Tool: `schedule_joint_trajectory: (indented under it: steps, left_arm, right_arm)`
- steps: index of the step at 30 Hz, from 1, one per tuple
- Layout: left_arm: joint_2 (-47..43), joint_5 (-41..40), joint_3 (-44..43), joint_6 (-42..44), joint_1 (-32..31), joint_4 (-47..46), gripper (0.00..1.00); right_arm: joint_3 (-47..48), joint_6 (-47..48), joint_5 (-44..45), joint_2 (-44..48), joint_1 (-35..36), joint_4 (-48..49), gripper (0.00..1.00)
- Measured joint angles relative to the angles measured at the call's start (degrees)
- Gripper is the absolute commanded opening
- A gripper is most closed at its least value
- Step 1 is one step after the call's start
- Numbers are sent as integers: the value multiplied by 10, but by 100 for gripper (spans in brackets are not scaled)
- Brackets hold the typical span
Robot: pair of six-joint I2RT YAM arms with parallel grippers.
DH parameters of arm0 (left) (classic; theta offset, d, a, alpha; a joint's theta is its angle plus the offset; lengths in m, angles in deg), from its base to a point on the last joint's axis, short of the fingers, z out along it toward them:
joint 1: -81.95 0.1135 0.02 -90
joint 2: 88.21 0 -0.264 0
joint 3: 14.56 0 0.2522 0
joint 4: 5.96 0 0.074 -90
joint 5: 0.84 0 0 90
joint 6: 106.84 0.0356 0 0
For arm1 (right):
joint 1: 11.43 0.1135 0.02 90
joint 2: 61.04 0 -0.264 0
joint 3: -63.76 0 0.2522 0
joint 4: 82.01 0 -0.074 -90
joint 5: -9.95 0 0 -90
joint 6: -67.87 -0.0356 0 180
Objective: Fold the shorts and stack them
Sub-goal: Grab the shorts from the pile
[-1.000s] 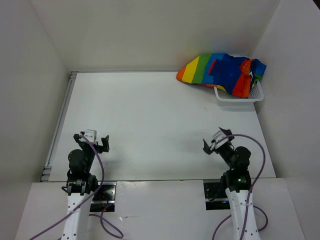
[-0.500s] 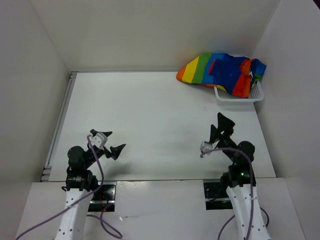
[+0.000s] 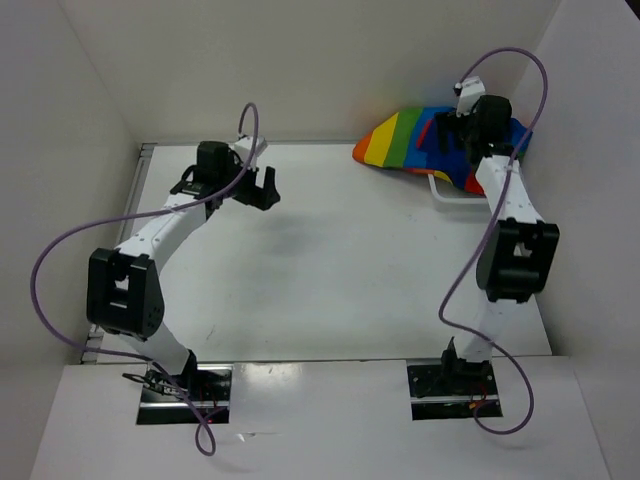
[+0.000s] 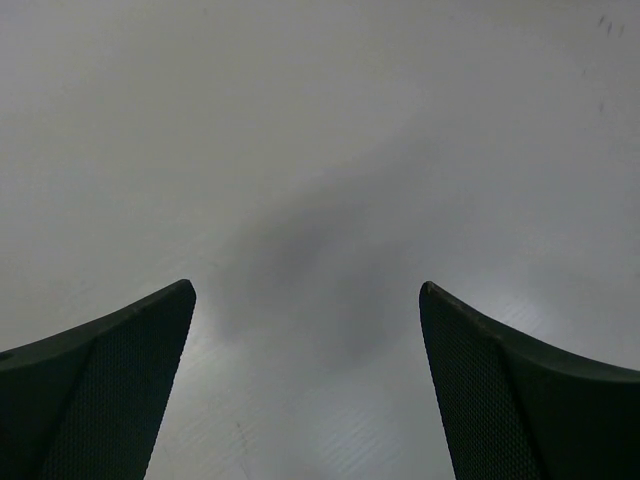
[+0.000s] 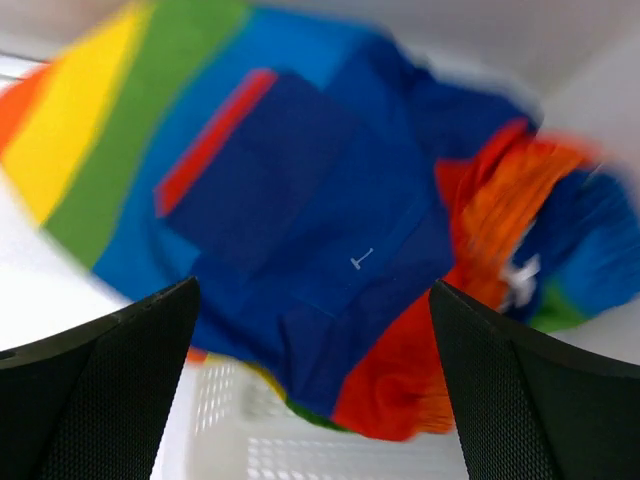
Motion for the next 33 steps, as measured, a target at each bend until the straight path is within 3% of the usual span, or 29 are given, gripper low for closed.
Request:
schedule_joint_trajectory:
  steps: [4, 10, 11, 14, 15, 17, 18, 21, 22, 26, 27, 28, 29, 31, 33]
  left_arm:
    - [43, -22, -1, 0, -34, 48, 99]
    - [49, -40, -2, 0, -76, 52, 99]
    - [49, -41, -2, 0, -78, 52, 99]
    - [49, -47, -2, 0, -82, 53, 99]
    - [49, -51, -2, 0, -83, 53, 99]
    - [49, -61, -2, 0, -86, 52, 99]
    - [49, -65, -2, 0, -87, 52, 99]
    - [49, -76, -2, 0, -88, 50, 99]
    - [49, -78, -1, 0, -88, 50, 99]
    - [34, -85, 17, 0, -88, 43, 99]
    - [26, -87, 26, 0, -88, 40, 99]
    - [17, -89, 37, 0, -88, 38, 99]
    - [9, -90, 46, 0, -88, 37, 99]
    - [-12, -92, 69, 0, -88, 33, 99]
    - [-30, -92, 86, 0, -88, 33, 99]
  right_arm:
    - [103, -134, 61, -148, -29, -58, 100]
    - [126, -202, 96, -224, -54, -102, 100]
    - [130, -210, 94, -232, -54, -104, 96]
    - [147, -222, 86, -250, -53, -106, 76]
    - [151, -226, 81, -255, -53, -106, 57]
    - [155, -232, 72, -262, -53, -106, 37]
    - [156, -234, 69, -264, -54, -107, 20]
    - [164, -240, 57, -270, -56, -113, 0]
    - [167, -238, 53, -271, -57, -114, 0]
    - [179, -234, 37, -271, -59, -115, 0]
    - [181, -233, 37, -271, -59, -115, 13]
    - [181, -233, 38, -269, -59, -114, 40]
    - [180, -236, 44, -267, -59, -115, 89]
    - [174, -234, 53, -257, -61, -115, 99]
    - [163, -236, 57, -240, -69, -115, 99]
